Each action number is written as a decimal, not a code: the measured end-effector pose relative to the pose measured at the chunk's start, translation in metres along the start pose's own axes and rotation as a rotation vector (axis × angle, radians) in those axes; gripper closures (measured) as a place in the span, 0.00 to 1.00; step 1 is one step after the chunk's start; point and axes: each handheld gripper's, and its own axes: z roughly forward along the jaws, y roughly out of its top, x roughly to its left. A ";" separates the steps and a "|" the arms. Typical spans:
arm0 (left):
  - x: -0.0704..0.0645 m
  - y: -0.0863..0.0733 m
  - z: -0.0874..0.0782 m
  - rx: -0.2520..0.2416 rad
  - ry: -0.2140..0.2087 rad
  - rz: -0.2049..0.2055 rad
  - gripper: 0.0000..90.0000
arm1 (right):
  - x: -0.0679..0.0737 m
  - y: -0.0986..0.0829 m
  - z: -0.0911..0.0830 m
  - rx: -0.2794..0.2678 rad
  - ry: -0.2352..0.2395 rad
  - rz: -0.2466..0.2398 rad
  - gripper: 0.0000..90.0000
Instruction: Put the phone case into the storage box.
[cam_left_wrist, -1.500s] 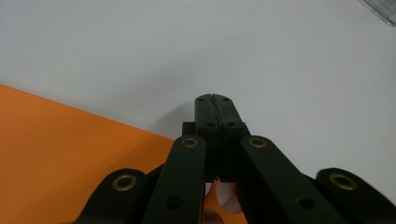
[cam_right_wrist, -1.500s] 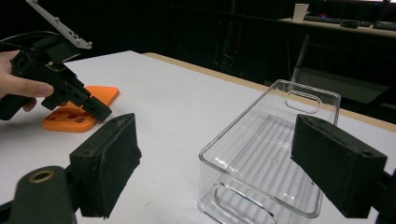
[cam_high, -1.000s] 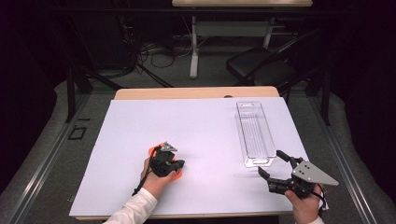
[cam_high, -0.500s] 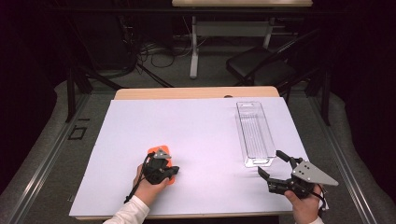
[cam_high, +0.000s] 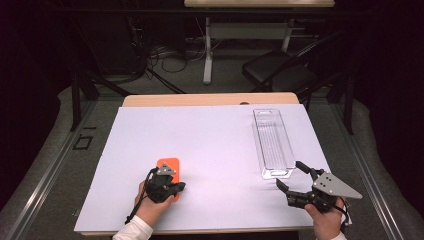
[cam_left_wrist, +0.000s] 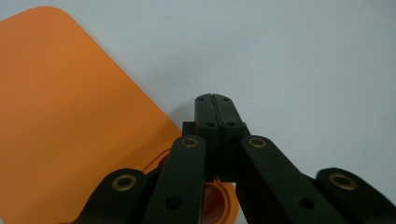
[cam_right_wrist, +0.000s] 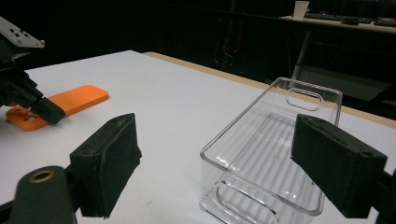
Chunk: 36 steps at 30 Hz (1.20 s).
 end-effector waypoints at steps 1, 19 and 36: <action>0.001 -0.001 -0.001 -0.006 0.001 -0.008 1.00 | 0.000 0.000 0.000 0.000 0.000 0.000 0.16; 0.023 -0.021 -0.021 -0.028 0.035 -0.077 1.00 | -0.001 -0.001 0.001 -0.002 -0.002 -0.001 0.16; 0.041 -0.035 -0.036 -0.047 0.080 -0.130 1.00 | 0.000 0.000 0.000 0.002 -0.004 0.000 0.16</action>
